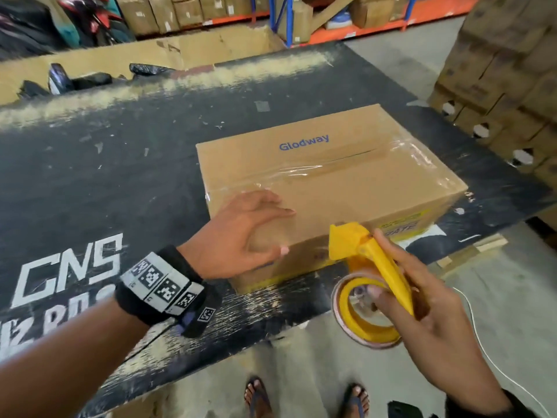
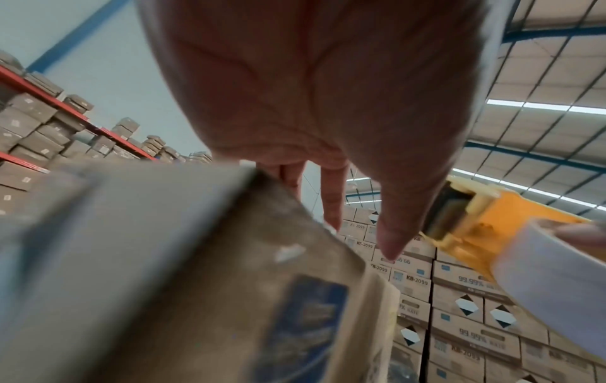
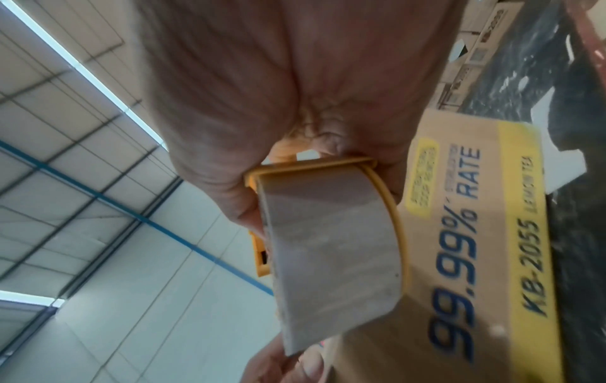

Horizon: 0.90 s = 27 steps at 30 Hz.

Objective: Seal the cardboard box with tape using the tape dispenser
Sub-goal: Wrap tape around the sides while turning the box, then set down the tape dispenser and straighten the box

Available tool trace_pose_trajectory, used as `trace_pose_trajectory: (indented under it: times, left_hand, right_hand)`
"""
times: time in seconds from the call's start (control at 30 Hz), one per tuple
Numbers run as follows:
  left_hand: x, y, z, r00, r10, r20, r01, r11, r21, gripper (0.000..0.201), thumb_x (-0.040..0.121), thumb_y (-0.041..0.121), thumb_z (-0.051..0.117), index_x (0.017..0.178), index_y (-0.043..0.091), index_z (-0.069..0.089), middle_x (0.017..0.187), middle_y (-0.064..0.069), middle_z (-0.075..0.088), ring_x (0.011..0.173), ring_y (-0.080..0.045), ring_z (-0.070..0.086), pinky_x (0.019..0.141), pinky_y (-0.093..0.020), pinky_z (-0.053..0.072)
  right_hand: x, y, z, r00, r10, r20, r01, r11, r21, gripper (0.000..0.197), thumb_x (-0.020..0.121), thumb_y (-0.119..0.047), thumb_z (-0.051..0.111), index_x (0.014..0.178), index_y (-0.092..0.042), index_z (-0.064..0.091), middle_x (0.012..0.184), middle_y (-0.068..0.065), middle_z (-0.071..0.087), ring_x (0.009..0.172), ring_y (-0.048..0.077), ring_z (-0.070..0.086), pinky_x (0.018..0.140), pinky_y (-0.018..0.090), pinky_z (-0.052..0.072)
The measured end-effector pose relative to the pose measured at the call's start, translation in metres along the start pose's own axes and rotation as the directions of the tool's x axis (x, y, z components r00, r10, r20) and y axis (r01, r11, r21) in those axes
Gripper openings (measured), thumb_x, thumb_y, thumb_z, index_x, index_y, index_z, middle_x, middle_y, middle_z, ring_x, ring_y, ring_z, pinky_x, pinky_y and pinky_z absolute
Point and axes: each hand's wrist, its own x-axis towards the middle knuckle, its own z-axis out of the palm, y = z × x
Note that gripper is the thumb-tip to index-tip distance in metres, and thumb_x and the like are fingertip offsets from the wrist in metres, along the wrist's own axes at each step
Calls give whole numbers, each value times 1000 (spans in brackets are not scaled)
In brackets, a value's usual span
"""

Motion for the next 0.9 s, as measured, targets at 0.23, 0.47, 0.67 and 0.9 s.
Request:
trace_pose_trajectory:
  times: [0.23, 0.47, 0.67, 0.9]
  left_hand:
    - [90, 97, 49, 998, 35, -59, -36, 999, -19, 57, 90, 56, 59, 144, 39, 50, 152, 12, 43, 147, -5, 26, 122, -32, 19]
    - [209, 169, 113, 995, 3, -97, 3, 999, 54, 57, 86, 54, 59, 141, 42, 51, 153, 6, 45, 146, -15, 34, 118, -45, 30]
    - [245, 181, 150, 980, -109, -166, 132, 983, 130, 52, 88, 49, 57, 140, 40, 54, 149, 9, 48, 138, -14, 45, 113, -49, 36]
    - [244, 184, 151, 974, -132, -183, 167, 966, 198, 50, 93, 46, 55, 143, 41, 51, 153, 11, 47, 143, -12, 41, 116, -42, 34]
  right_hand:
    - [45, 17, -109, 973, -60, -224, 64, 998, 12, 59, 89, -24, 67, 143, -43, 54, 125, 5, 62, 112, 14, 65, 103, 50, 51]
    - [128, 84, -223, 958, -97, -268, 40, 977, -211, 46, 95, -36, 64, 140, -30, 60, 120, 2, 68, 108, 5, 65, 99, 33, 51]
    - [208, 158, -260, 991, -15, -131, -45, 896, -441, 40, 93, -43, 59, 130, -29, 67, 117, 7, 77, 109, 37, 67, 97, 46, 51]
    - [257, 215, -253, 995, 97, 25, -62, 795, -604, 32, 95, -26, 57, 119, -12, 73, 105, 25, 73, 109, 42, 59, 86, 42, 46]
